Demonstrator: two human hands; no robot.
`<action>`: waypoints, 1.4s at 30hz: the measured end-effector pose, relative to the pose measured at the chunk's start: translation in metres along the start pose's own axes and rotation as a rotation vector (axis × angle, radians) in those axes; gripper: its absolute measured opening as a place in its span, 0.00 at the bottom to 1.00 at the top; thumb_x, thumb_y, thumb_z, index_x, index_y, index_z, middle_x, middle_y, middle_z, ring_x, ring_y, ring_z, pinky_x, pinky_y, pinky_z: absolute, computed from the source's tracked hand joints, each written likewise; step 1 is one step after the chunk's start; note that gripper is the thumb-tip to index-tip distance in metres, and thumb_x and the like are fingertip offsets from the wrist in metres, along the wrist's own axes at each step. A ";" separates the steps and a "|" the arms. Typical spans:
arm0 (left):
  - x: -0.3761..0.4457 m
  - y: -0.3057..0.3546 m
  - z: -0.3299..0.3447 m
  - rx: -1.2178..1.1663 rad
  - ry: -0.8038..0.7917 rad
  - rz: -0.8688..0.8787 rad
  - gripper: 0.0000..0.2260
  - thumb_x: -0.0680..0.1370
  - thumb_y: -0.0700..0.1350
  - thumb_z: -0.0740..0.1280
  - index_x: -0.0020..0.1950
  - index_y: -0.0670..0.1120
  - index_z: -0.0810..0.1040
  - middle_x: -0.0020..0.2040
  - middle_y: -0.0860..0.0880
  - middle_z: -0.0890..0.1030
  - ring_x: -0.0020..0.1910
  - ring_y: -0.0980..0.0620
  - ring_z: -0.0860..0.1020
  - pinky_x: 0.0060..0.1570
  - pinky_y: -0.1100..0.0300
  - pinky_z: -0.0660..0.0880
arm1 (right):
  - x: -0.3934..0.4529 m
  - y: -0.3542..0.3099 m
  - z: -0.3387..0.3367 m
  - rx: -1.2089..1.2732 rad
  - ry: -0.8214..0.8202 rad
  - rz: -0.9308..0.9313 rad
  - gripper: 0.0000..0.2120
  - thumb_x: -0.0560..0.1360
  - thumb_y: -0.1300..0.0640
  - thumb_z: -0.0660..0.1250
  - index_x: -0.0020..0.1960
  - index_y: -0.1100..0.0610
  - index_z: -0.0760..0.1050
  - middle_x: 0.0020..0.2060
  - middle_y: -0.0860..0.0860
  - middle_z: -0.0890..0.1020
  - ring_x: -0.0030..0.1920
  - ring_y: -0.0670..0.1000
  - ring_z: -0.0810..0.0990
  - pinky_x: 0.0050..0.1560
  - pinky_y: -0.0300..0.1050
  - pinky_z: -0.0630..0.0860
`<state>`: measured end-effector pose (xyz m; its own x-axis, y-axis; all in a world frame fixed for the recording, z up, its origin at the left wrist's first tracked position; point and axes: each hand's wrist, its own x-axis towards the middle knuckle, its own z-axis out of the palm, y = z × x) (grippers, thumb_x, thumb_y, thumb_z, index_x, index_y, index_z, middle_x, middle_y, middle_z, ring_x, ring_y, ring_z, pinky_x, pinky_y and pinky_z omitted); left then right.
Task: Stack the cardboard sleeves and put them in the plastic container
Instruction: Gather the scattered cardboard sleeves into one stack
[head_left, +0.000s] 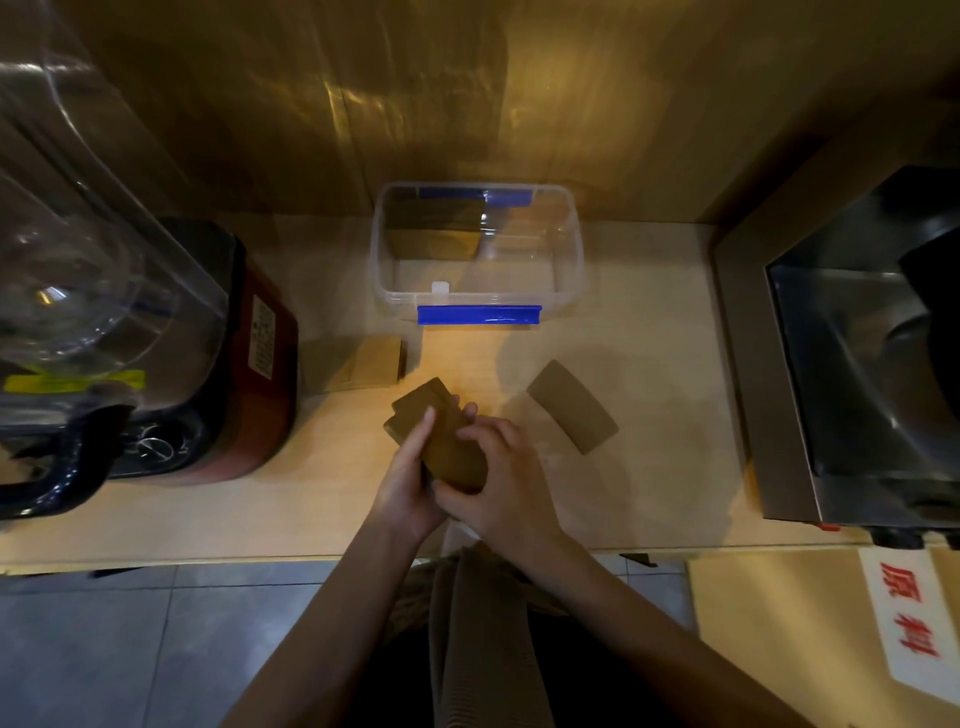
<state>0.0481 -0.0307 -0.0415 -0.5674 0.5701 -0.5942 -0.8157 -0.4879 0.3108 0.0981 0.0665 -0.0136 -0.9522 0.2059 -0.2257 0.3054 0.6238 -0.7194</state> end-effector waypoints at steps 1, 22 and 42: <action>0.001 0.000 -0.001 -0.003 0.004 0.005 0.33 0.54 0.55 0.79 0.57 0.49 0.76 0.47 0.49 0.84 0.49 0.52 0.82 0.50 0.53 0.77 | 0.000 0.001 -0.001 -0.033 0.007 -0.022 0.28 0.65 0.41 0.64 0.60 0.54 0.72 0.60 0.51 0.74 0.61 0.51 0.68 0.59 0.43 0.67; 0.004 0.001 -0.001 -0.045 0.078 -0.058 0.19 0.63 0.52 0.73 0.51 0.48 0.79 0.43 0.48 0.83 0.43 0.51 0.82 0.50 0.54 0.78 | 0.035 0.130 -0.030 -0.502 0.011 0.281 0.25 0.75 0.52 0.58 0.70 0.58 0.59 0.71 0.60 0.63 0.71 0.60 0.59 0.69 0.56 0.60; -0.002 -0.001 0.011 0.087 -0.044 -0.002 0.26 0.59 0.64 0.71 0.51 0.51 0.82 0.47 0.45 0.85 0.47 0.46 0.83 0.44 0.51 0.80 | 0.003 0.007 -0.043 0.246 -0.047 0.125 0.17 0.69 0.46 0.67 0.56 0.50 0.73 0.51 0.48 0.75 0.51 0.48 0.73 0.48 0.41 0.73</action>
<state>0.0491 -0.0245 -0.0325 -0.5682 0.6004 -0.5627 -0.8227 -0.4284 0.3737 0.0979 0.1037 0.0094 -0.9085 0.2307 -0.3485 0.4146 0.3928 -0.8209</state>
